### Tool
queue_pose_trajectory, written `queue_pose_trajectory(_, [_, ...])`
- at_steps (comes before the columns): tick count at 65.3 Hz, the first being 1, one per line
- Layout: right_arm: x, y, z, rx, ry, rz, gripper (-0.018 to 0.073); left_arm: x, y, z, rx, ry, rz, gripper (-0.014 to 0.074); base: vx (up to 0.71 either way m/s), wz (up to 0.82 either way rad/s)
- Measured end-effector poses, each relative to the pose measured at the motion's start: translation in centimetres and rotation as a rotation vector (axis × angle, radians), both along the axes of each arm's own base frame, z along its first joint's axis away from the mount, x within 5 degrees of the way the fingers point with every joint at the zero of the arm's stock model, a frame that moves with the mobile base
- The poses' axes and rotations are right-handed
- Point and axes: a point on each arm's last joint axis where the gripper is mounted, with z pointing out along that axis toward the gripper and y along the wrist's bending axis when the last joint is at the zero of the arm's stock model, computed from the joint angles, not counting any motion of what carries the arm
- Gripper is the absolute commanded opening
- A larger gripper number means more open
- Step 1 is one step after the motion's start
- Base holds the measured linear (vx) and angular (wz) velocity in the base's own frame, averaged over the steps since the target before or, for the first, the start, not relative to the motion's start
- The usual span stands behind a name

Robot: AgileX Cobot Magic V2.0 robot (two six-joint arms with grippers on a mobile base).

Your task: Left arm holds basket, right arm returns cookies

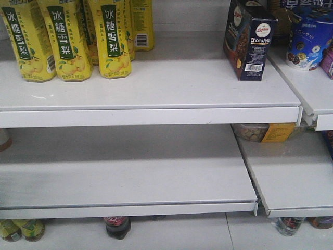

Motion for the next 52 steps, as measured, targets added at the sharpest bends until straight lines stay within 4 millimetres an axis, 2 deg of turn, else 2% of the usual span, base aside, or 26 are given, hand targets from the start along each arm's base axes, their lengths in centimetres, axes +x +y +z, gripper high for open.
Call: queue_pose_trajectory(52, [0.06, -0.37, -0.10, 0.009, 0.013, -0.041, -0.0008, 0.00, 0.00, 0.00, 0.000, 0.000, 0.000, -0.0006, 0.00, 0.00])
